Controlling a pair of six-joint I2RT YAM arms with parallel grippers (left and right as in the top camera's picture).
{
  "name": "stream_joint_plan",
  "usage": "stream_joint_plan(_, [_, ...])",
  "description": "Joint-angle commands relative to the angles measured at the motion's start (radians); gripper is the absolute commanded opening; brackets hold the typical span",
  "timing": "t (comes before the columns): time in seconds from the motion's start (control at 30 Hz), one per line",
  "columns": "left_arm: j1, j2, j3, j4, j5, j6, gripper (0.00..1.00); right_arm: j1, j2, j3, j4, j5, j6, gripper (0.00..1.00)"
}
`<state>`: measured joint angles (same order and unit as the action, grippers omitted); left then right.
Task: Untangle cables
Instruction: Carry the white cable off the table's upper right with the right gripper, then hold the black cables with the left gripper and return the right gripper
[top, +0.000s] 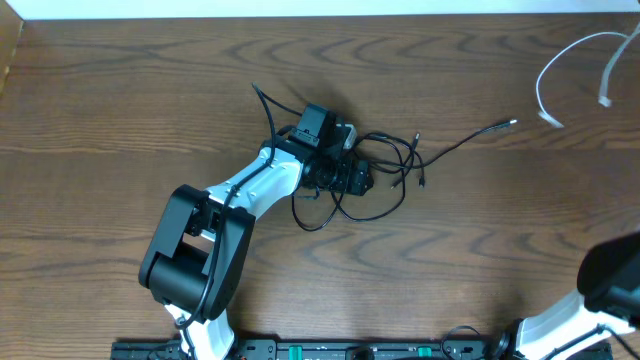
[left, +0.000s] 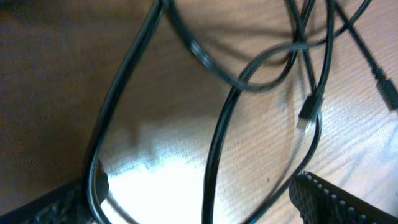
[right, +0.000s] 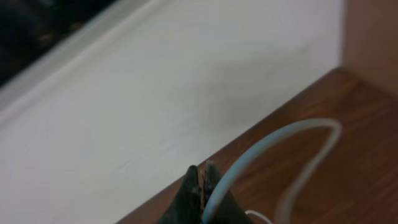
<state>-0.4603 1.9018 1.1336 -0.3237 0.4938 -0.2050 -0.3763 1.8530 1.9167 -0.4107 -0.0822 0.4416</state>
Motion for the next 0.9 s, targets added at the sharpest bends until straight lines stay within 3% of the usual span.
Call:
stream_joint_plan(0.0, [0.003,0.013,-0.008,0.014,-0.016,0.013,0.98,-0.011,0.054,0.012,0.108,0.174,-0.058,0.01])
stream_joint_plan(0.2, [0.003,0.013,-0.008,0.02,-0.008,0.001,0.98,-0.018,0.159,0.012,0.317,0.195,-0.216,0.01])
stream_joint_plan(0.5, [0.016,0.013,-0.007,0.035,-0.008,-0.059,0.98,-0.018,0.354,0.012,0.32,0.27,-0.279,0.02])
stream_joint_plan(0.57, [0.022,0.013,-0.007,0.033,-0.008,-0.075,0.98,-0.019,0.386,0.012,0.294,0.291,-0.279,0.13])
stream_joint_plan(0.63, [0.027,0.013,-0.007,0.033,-0.008,-0.085,0.98,-0.021,0.402,0.012,0.262,0.292,-0.279,0.46])
stream_joint_plan(0.67, [0.029,0.013,-0.007,0.033,-0.008,-0.086,0.98,-0.023,0.405,0.012,0.235,0.288,-0.278,0.7])
stream_joint_plan(0.73, [0.032,0.013,-0.007,0.034,-0.008,-0.097,0.98,-0.022,0.402,0.012,0.193,0.277,-0.279,0.99])
stream_joint_plan(0.87, [0.034,0.013,-0.007,0.033,-0.008,-0.112,0.98,-0.021,0.359,0.012,0.083,0.192,-0.28,0.99])
